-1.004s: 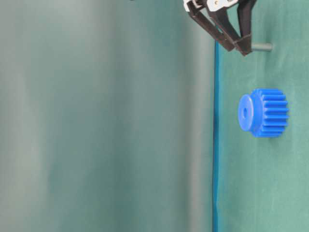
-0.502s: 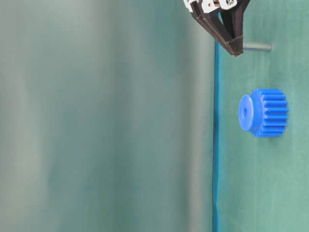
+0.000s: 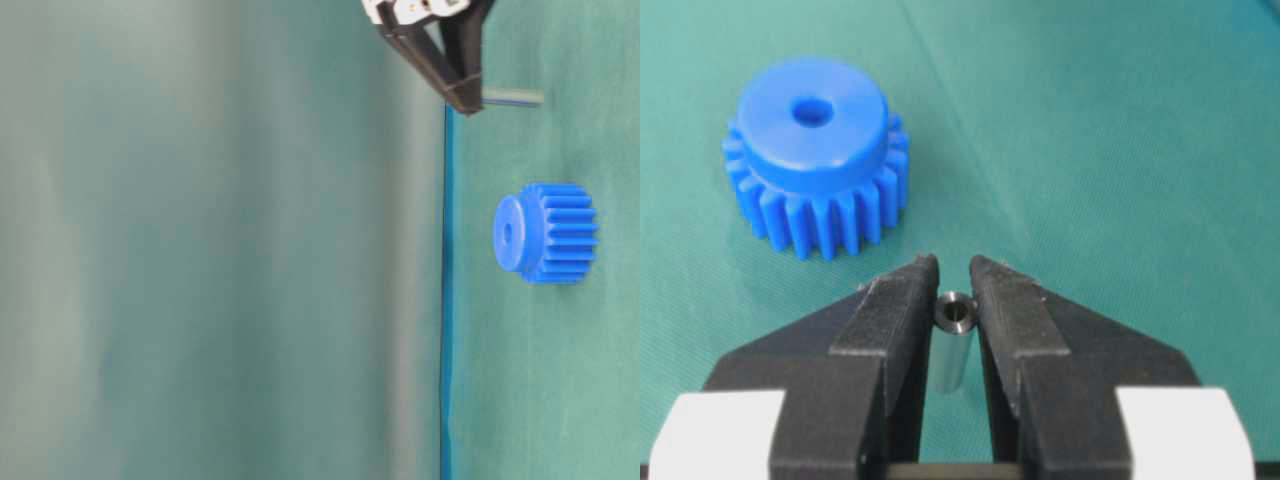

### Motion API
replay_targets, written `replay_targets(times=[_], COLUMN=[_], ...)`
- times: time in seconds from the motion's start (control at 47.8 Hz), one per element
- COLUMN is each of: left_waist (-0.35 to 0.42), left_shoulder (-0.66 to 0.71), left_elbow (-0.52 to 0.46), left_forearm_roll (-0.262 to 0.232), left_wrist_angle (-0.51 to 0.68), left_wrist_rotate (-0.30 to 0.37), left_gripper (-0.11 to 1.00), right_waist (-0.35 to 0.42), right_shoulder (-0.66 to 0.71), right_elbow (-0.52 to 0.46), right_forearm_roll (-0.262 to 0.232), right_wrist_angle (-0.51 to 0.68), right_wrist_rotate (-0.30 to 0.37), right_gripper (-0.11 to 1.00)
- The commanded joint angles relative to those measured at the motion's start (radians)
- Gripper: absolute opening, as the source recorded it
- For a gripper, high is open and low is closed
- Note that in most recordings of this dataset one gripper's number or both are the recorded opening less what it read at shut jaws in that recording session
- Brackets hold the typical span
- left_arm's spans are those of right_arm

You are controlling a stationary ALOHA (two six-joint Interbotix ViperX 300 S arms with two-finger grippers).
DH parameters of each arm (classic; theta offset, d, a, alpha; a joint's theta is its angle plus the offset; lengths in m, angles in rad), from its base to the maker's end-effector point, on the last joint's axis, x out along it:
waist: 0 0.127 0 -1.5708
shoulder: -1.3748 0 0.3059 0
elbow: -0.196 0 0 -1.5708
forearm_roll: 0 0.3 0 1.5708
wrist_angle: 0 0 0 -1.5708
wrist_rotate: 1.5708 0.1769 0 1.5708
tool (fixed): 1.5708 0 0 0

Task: Insert the shaft placed at a random location into the center hole of the small gear at another random location.
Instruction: 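Lift the shaft and carry it left over the blue gear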

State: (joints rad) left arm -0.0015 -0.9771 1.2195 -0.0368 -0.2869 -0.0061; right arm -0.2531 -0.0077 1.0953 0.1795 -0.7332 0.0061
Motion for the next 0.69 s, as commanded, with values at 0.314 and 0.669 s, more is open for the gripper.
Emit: replay_targets(times=[0.314,0.669], left_waist=[0.002,0.003], left_shoulder=[-0.012,-0.012], left_elbow=[-0.011,-0.011], left_forearm_roll=[-0.002,-0.002], left_wrist_angle=[-0.003,-0.003], left_wrist_rotate=[0.000,-0.002], left_gripper=[-0.01,-0.01], right_waist=[-0.002,0.005], right_shoulder=[-0.178,-0.146], right_elbow=[-0.031,-0.089], right_forearm_roll=[0.000,0.002], right_wrist_angle=[0.167,0.170], right_wrist_rotate=[-0.011,-0.009], right_gripper=[0.13,0.13])
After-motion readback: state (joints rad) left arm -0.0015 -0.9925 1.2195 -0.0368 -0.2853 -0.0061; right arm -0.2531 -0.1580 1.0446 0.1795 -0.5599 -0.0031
